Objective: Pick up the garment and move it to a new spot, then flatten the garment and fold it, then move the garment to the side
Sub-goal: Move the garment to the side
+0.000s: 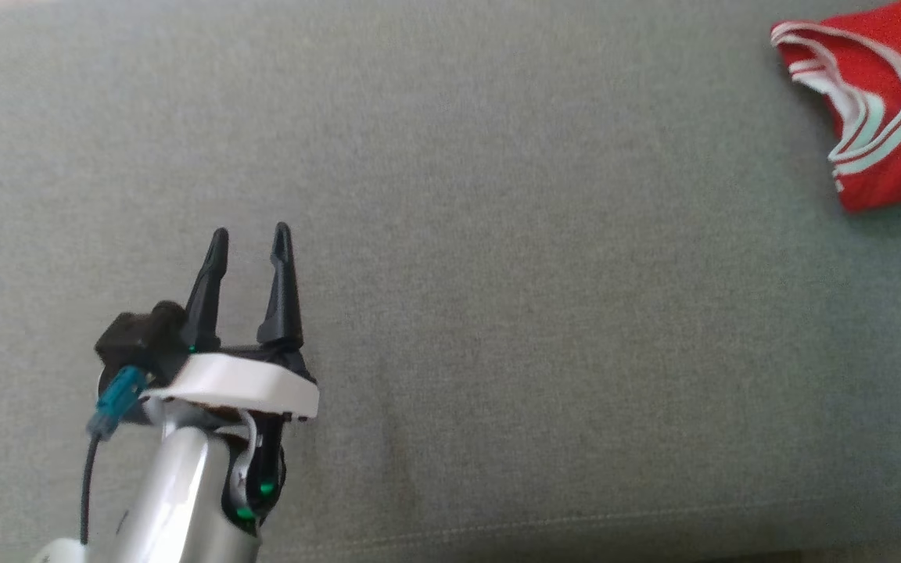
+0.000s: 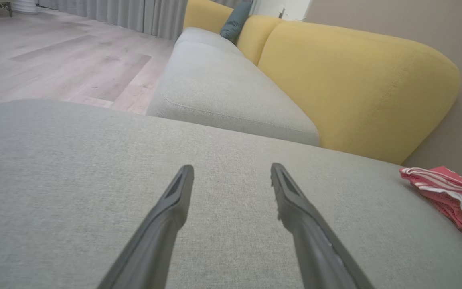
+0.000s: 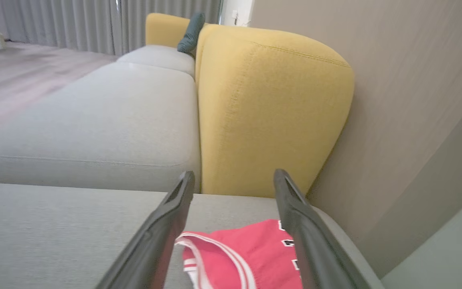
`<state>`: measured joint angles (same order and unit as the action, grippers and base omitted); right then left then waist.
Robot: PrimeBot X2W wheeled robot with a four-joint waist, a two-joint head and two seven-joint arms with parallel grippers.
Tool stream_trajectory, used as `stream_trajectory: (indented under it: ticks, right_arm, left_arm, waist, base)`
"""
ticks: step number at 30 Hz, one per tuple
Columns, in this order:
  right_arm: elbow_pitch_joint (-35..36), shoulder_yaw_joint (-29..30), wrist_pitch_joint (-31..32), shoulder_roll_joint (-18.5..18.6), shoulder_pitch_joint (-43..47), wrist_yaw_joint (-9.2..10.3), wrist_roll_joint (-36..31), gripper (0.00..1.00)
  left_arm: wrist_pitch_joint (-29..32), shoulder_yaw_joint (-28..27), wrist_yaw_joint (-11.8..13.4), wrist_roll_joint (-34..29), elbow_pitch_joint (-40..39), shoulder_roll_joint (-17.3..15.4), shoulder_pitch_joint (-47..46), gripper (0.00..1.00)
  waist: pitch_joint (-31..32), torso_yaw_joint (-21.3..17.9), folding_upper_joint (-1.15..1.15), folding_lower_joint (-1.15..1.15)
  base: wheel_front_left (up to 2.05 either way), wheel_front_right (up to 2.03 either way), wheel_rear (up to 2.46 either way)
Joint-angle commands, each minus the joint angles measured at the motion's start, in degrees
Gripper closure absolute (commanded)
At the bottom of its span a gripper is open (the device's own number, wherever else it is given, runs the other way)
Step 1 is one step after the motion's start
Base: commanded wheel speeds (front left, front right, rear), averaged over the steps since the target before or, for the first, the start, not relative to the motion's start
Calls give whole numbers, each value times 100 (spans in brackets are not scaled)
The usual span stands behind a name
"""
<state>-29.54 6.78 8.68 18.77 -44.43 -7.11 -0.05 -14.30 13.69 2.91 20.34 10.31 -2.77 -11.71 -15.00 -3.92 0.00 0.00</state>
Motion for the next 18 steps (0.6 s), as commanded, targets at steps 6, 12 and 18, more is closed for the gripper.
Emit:
stream_trajectory:
  ticks: [6,12,18]
  right_arm:
    - [760,-48,-653,-829,888,-37,132,0]
    - [1317,-62,-1067,-1453,1949,-37,-31,0]
    - [1673,-248,-1325,-1582,2732,-37,167,0]
  left_arm:
    - [-70,-400,179,-30,-126,-18,221,0]
    - [-70,-557,219,24,0,-14,491,0]
    - [-70,-566,238,-19,133,-12,640,0]
  waist:
    - [748,144,0,0]
    - [1180,258,0,0]
    - [1403,352,0,0]
  base:
    - [0,0,0]
    - [0,0,0]
    - [0,0,0]
